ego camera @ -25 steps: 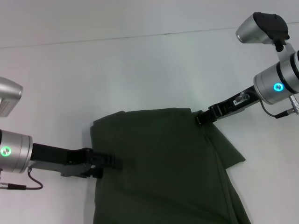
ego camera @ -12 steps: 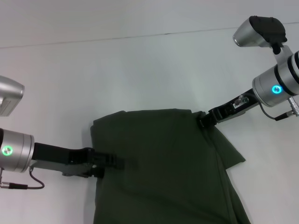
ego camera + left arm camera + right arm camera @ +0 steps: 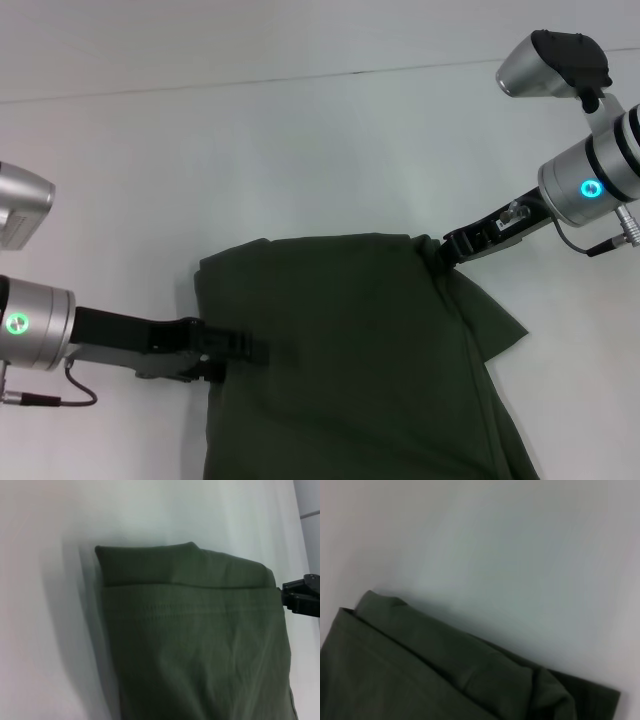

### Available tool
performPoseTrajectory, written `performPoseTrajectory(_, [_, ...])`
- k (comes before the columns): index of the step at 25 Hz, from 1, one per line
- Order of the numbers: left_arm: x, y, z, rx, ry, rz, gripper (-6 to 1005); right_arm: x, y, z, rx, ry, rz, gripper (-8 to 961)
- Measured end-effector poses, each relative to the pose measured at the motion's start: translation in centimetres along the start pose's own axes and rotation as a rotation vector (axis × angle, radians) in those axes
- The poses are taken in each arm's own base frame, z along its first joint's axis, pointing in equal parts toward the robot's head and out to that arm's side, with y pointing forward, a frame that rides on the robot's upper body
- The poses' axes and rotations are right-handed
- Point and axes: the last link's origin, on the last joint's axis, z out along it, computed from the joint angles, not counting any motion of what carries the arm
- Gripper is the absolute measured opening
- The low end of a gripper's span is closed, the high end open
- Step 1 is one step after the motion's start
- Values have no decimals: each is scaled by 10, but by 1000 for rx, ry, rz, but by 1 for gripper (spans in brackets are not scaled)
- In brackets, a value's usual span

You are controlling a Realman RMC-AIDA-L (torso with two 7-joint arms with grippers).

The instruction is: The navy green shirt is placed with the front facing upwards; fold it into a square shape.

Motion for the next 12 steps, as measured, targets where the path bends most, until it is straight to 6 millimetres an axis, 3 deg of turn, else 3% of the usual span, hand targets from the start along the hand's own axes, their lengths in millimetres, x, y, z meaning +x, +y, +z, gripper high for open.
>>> performPoseTrajectory(4, [3,1,1,4,13,2,842,1,1,0,-6,4,0,57])
performPoseTrajectory(12, [8,4,8,17,14,10,843,2,2,-1,-14,9,3,47])
